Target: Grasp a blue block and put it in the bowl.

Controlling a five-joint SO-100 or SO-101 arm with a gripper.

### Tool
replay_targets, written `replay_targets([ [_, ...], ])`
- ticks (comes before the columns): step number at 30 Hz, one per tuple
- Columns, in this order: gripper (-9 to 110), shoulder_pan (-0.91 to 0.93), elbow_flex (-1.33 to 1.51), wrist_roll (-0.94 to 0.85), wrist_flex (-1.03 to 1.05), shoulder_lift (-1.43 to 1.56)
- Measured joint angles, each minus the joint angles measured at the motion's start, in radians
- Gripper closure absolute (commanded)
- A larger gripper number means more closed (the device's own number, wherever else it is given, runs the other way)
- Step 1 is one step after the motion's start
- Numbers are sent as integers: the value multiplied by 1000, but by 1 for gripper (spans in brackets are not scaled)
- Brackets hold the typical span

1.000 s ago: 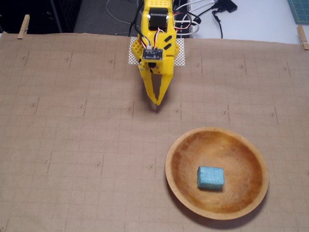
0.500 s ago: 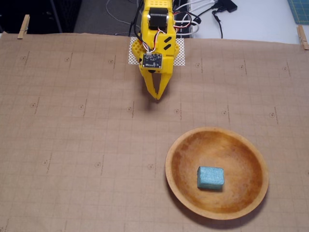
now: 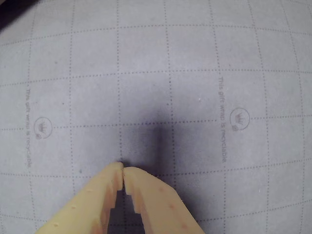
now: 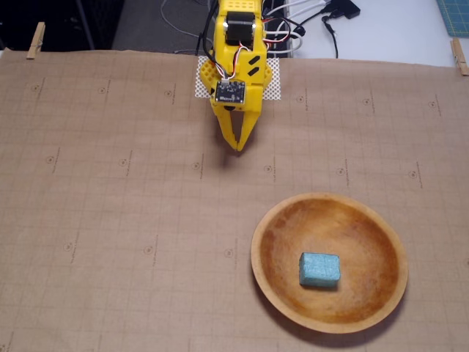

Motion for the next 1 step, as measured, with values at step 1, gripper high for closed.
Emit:
replay_targets([
  [1,105,0,0,0,0,0],
])
